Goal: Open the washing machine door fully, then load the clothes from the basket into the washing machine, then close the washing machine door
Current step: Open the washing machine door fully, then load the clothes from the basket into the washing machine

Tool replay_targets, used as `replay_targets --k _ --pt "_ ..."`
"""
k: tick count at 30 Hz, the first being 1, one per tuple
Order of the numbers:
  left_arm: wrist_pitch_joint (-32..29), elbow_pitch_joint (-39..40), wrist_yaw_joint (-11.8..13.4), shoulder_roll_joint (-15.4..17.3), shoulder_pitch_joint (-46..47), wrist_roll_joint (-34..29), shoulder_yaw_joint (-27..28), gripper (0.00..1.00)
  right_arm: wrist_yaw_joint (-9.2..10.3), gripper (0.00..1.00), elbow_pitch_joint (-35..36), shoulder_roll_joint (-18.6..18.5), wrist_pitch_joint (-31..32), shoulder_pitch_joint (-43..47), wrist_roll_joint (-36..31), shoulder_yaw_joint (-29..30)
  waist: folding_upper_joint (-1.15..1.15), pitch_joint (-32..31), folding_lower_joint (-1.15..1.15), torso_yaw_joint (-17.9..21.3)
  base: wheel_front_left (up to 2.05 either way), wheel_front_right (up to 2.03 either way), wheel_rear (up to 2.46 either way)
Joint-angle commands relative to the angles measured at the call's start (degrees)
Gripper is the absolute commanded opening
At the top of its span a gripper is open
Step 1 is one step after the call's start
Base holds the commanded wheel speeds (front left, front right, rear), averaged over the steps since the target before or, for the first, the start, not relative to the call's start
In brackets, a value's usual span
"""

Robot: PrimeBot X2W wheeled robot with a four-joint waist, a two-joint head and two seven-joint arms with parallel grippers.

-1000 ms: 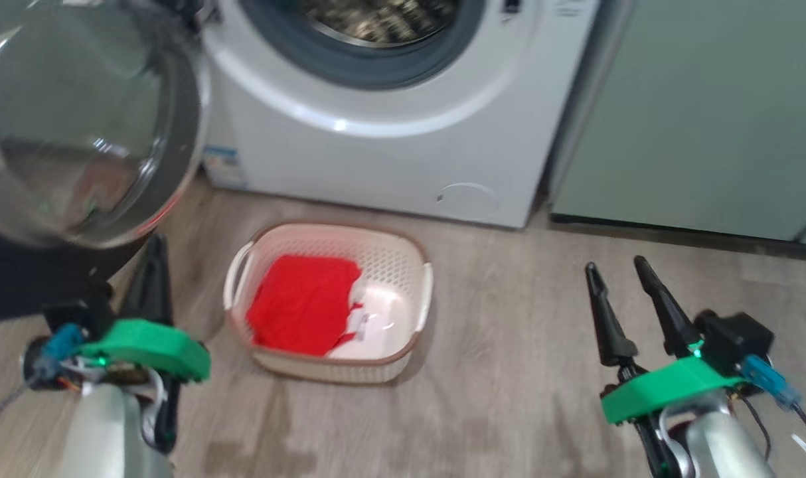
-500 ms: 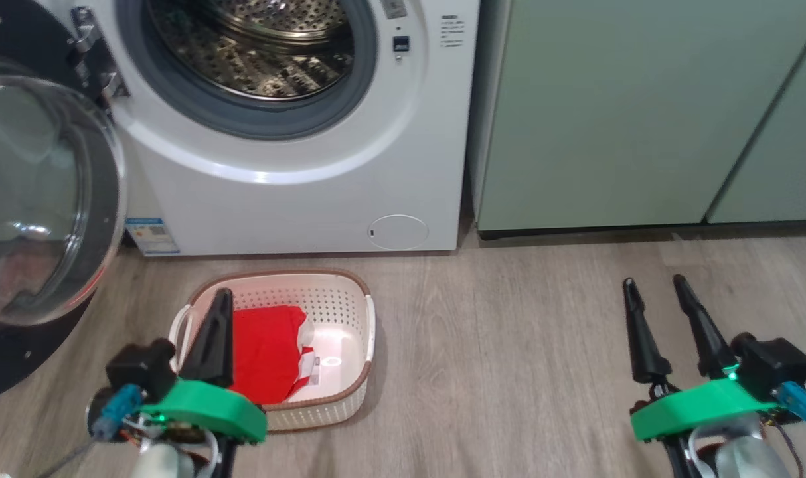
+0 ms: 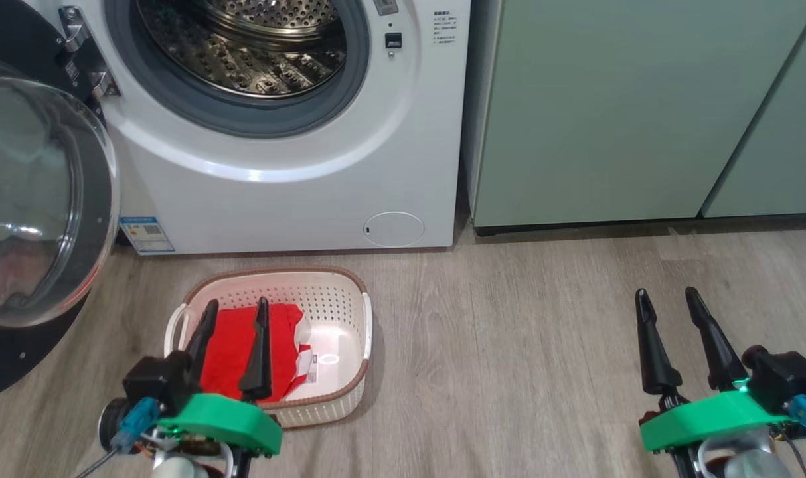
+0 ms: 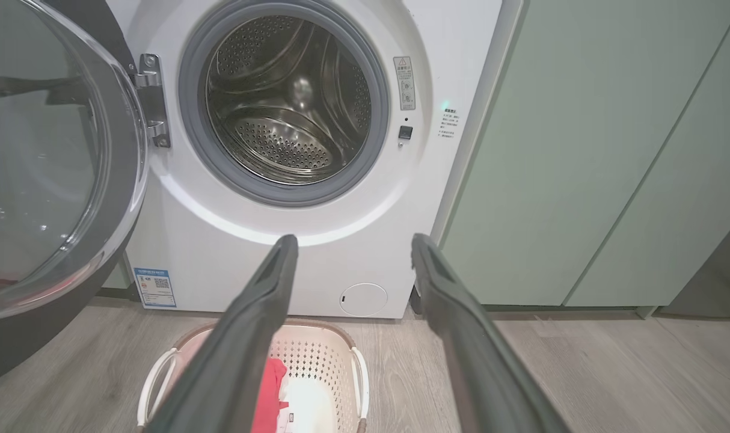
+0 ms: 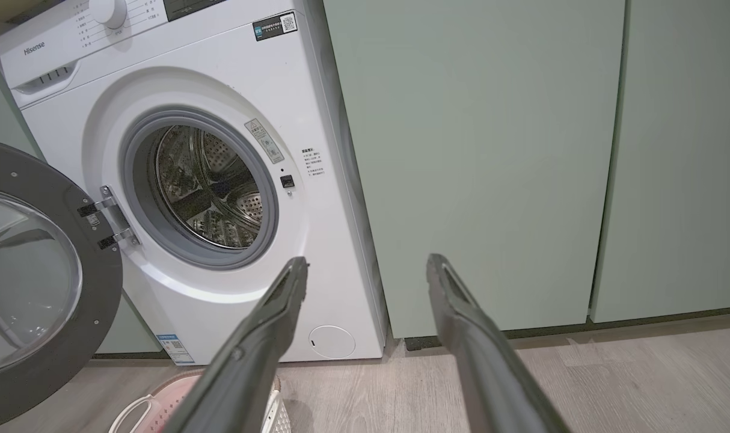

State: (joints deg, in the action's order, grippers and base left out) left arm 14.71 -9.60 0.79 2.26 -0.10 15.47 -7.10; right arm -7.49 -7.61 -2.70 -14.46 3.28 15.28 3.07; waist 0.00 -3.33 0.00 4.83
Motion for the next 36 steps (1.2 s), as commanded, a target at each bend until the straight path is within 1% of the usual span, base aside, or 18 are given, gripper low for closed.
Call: replay_targets --k 1,5,8,13,19,28,31,33,36 --pt "0.3 2.4 0.4 0.6 2.3 -0.1 2.0 1.00 0.00 1.00 2.1 -0.2 -0.5 -1.7 0.4 -1.3 0.00 0.1 0.00 -0.2 0.00 0.00 0.00" --pt "0.3 2.0 0.3 0.6 2.1 0.5 2.3 1.00 0.00 1.00 1.9 -0.2 -0.5 -1.8 0.6 -1.5 0.00 0.2 0.00 -0.3 0.00 0.00 0.00" --pt "0.3 1.7 0.0 0.6 2.0 -0.5 1.8 1.00 0.00 1.00 1.9 -0.2 -0.5 -1.8 0.6 -1.5 0.00 0.2 0.00 -0.4 0.00 0.00 0.00" --pt "0.3 1.1 1.1 0.6 2.2 -0.9 1.7 1.00 0.00 1.00 1.8 -0.2 -0.5 -1.8 0.6 -1.5 0.00 0.3 0.00 -0.6 0.00 0.00 0.00" --pt "0.3 2.1 2.1 0.6 2.3 -1.5 2.0 1.00 0.00 1.00 1.5 -0.2 -0.5 -1.9 0.5 -1.4 0.00 0.4 0.00 -0.7 0.00 0.00 0.00" --pt "0.3 2.6 2.2 0.6 2.3 -1.9 1.9 1.00 0.00 1.00 1.3 -0.2 -0.5 -2.2 0.6 -1.6 0.00 0.6 0.00 -0.9 0.00 0.00 0.00" --pt "0.3 2.3 1.7 0.6 2.4 -2.0 1.6 1.00 0.00 1.00 1.3 -0.2 -0.5 -2.3 0.7 -1.6 0.00 0.7 0.00 -1.0 0.00 0.00 0.00" --pt "0.3 2.6 0.5 0.6 2.4 -1.1 1.5 1.00 0.00 1.00 1.2 -0.2 -0.5 -2.3 0.7 -1.7 0.00 0.7 0.00 -1.1 0.00 0.00 0.00" --pt "0.3 2.5 0.4 0.6 2.3 -0.8 2.0 1.00 0.00 1.00 1.2 -0.2 -0.5 -2.3 0.7 -1.8 0.00 0.7 0.00 -1.3 0.40 -0.40 0.00"
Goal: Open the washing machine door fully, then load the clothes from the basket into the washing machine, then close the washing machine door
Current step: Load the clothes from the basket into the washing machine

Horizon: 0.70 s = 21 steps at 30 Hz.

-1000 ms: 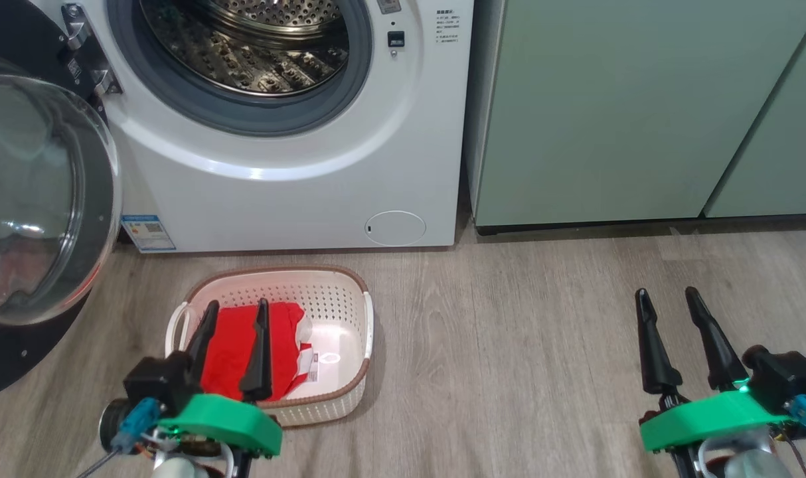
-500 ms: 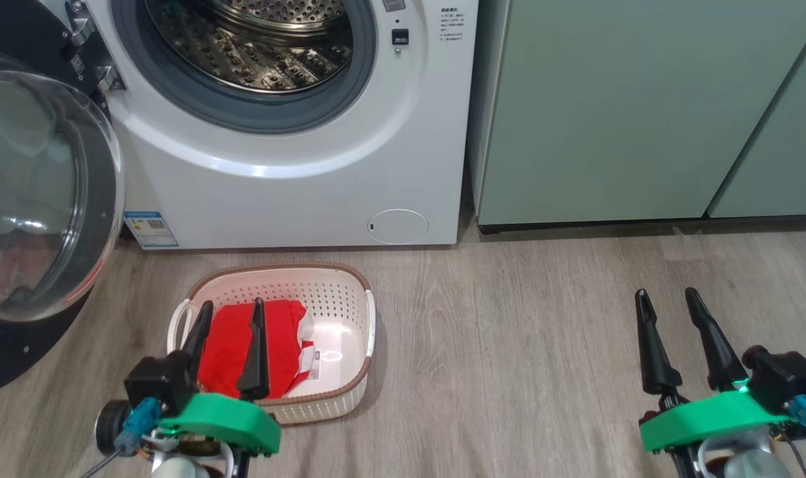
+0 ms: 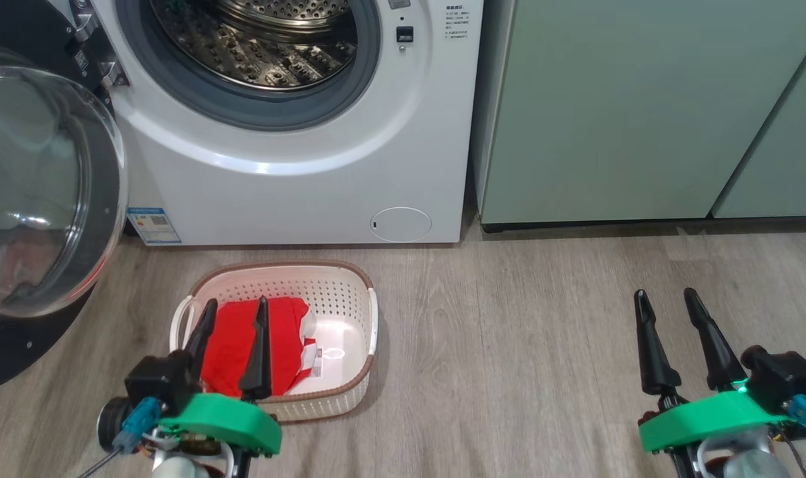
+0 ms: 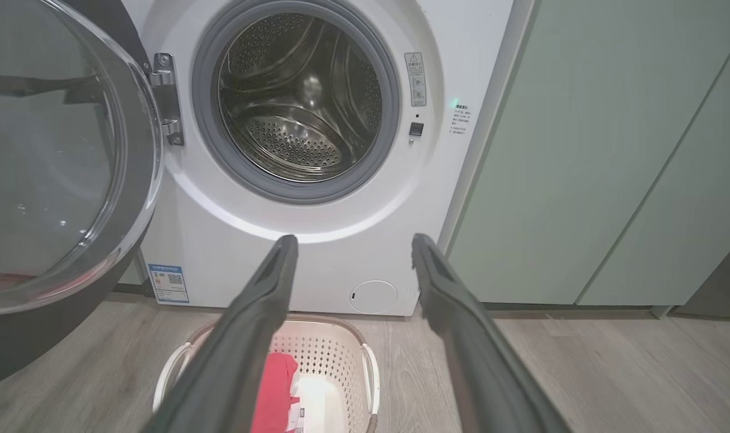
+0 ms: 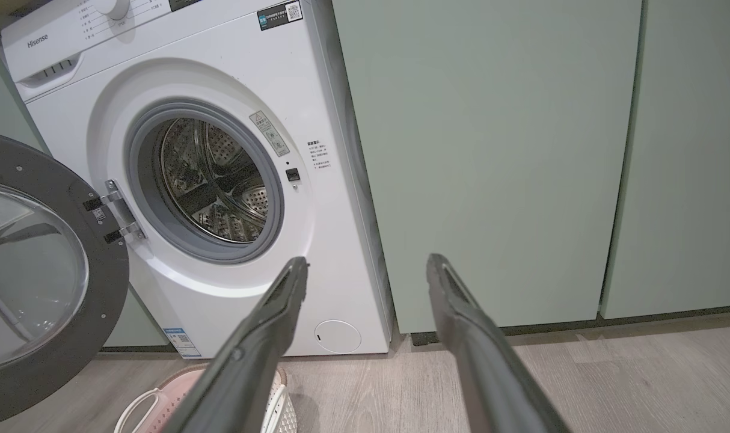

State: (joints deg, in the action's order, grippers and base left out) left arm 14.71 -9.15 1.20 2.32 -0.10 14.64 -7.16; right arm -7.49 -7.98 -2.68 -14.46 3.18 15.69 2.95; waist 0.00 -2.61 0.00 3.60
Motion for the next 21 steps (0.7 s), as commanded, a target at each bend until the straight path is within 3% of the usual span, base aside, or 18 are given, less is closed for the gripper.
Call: replay_targets --k 1,12,17,21 --pt "0.3 2.0 -0.1 0.6 2.3 0.1 2.1 1.00 0.00 1.00 1.6 -0.2 -0.5 -2.2 0.3 -1.6 0.00 0.0 0.00 -0.1 0.80 -0.80 0.00" --pt "0.3 1.5 -0.1 0.6 2.5 0.1 1.8 1.00 0.00 1.00 1.5 -0.2 -0.5 -2.3 0.3 -1.7 0.00 0.1 0.00 -0.5 1.48 -1.48 0.00" --pt "0.3 0.9 2.2 0.6 2.9 -0.5 2.3 1.00 0.00 1.00 1.4 -0.2 -0.5 -2.4 0.3 -1.8 0.00 0.3 0.00 -0.7 1.92 -1.92 0.00" --pt "0.3 0.7 1.9 0.6 2.9 -0.6 1.8 1.00 0.00 1.00 1.4 -0.2 -0.5 -2.4 0.3 -1.8 0.00 0.4 0.00 -0.8 1.33 -1.33 0.00"
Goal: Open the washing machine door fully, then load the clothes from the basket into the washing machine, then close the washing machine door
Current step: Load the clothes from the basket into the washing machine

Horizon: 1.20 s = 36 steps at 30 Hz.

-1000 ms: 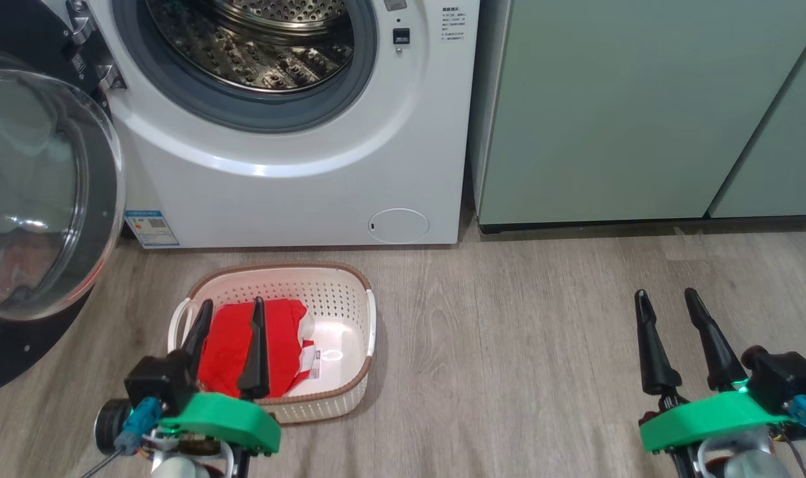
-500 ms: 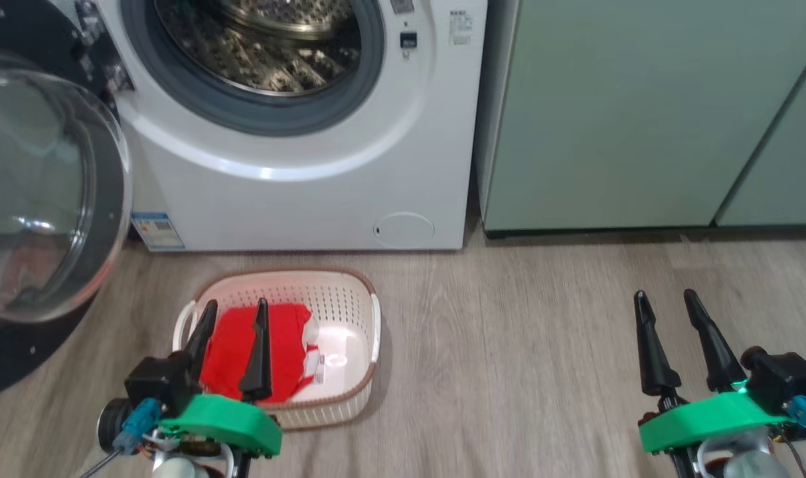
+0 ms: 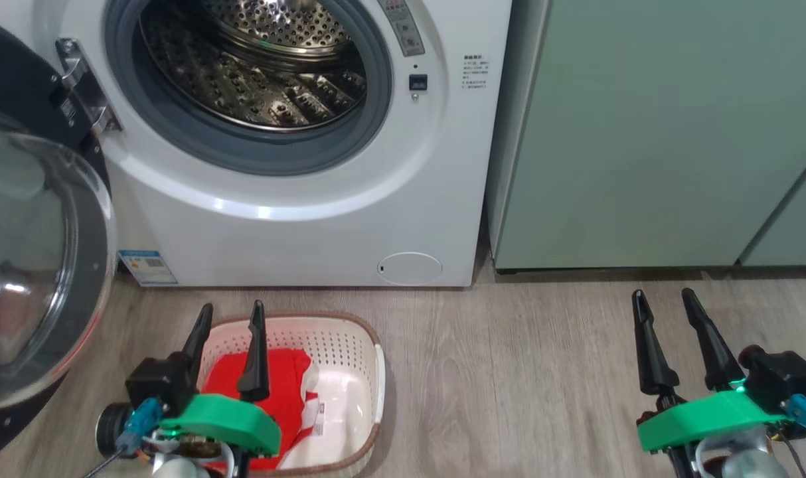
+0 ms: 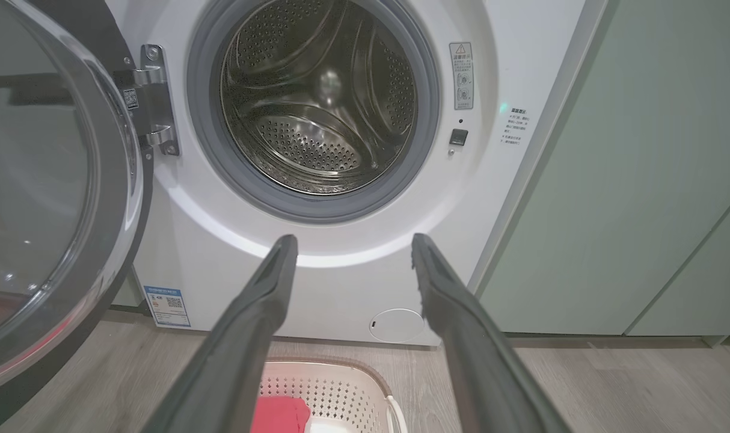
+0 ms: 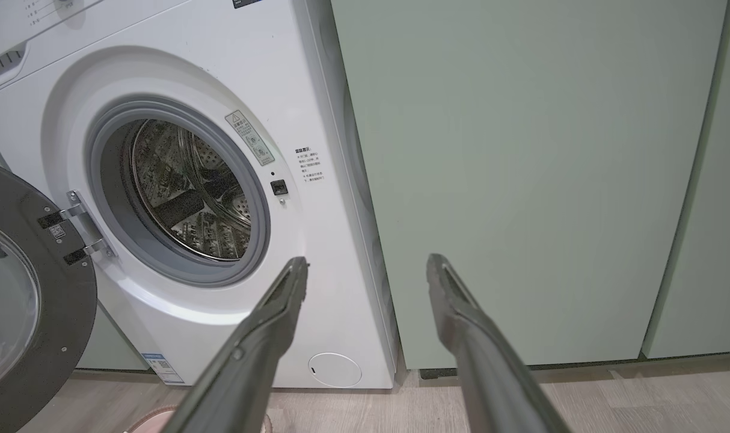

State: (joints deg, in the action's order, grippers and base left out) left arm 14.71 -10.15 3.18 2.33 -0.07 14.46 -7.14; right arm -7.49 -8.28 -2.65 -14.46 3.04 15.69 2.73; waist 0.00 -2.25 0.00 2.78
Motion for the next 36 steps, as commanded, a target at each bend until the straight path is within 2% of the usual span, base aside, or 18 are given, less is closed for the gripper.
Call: replay_targets --k 1,36 --pt "0.3 1.6 -0.1 0.5 2.8 -0.4 1.8 1.00 0.00 1.00 1.7 -0.2 -0.5 -2.2 0.3 -1.6 0.00 0.0 0.00 0.0 0.99 -0.99 0.00" --pt "0.3 -0.2 0.1 0.5 2.7 -1.0 1.8 1.00 0.00 1.00 1.4 -0.2 -0.5 -2.6 0.4 -2.7 0.00 -0.3 0.00 0.1 0.07 -0.07 0.00"
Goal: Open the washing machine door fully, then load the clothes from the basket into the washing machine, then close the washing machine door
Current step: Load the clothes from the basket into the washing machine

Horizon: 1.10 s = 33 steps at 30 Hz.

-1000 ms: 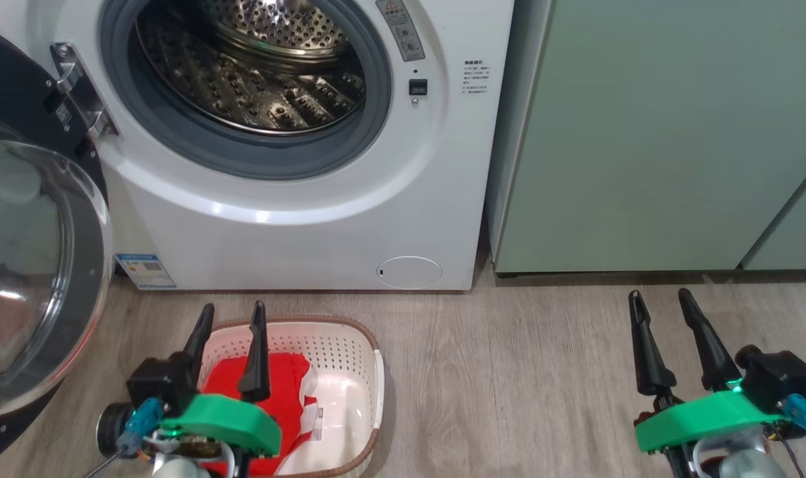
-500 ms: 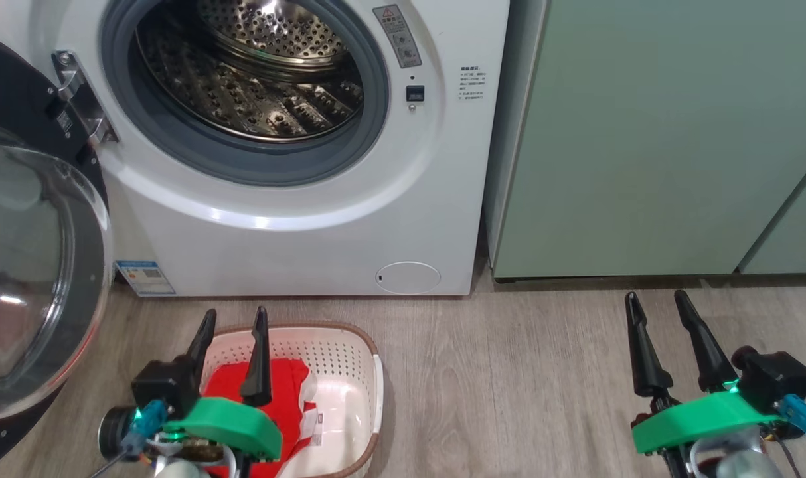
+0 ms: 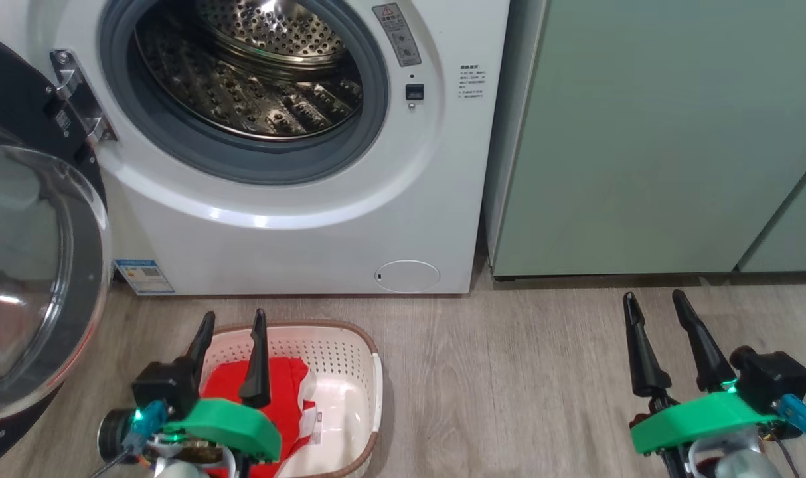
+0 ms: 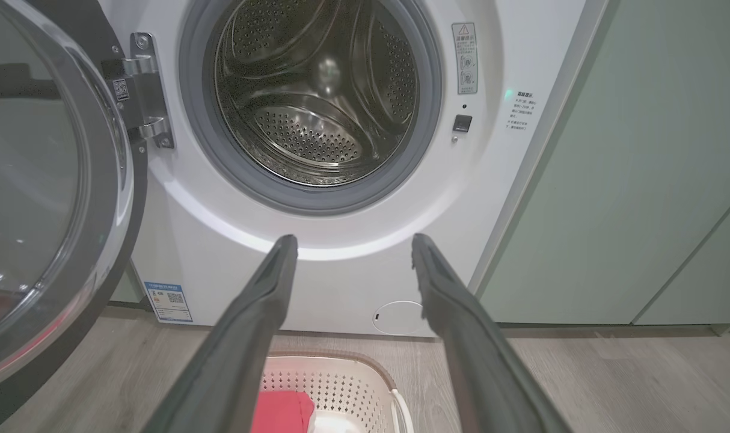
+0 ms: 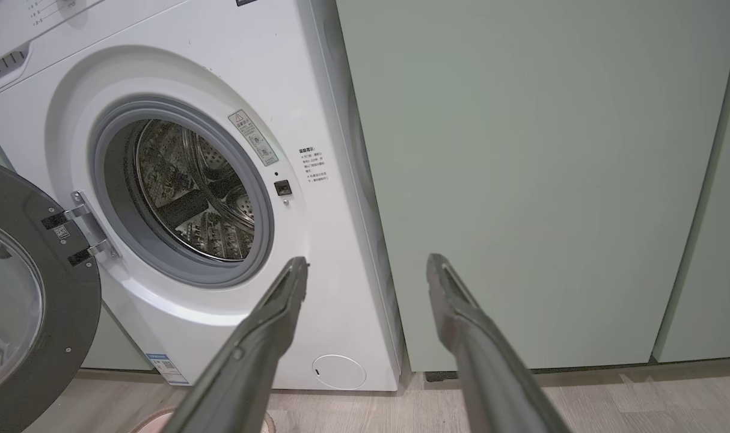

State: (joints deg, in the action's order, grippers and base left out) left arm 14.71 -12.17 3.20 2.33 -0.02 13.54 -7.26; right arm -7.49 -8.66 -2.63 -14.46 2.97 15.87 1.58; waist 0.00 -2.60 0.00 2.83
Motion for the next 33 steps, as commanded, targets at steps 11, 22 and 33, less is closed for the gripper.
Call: replay_targets --k 11,22,33 --pt "0.3 -9.1 -0.1 0.5 2.5 0.9 2.0 1.00 0.00 1.00 0.6 -0.2 -0.5 -2.8 -0.7 -2.8 0.00 3.3 0.00 2.8 0.00 0.00 0.00" --pt "0.3 -30.5 -0.1 4.7 15.2 -2.5 4.6 1.00 0.00 1.00 3.1 -0.2 -0.5 -6.9 -0.6 -5.5 0.00 19.6 0.00 8.9 0.00 0.00 0.00" --pt "0.3 -42.6 -1.2 12.3 29.0 -5.7 4.8 1.00 0.00 1.00 5.1 -0.2 -0.5 -10.5 3.0 -8.7 0.00 33.1 0.00 14.4 0.00 0.00 0.00"
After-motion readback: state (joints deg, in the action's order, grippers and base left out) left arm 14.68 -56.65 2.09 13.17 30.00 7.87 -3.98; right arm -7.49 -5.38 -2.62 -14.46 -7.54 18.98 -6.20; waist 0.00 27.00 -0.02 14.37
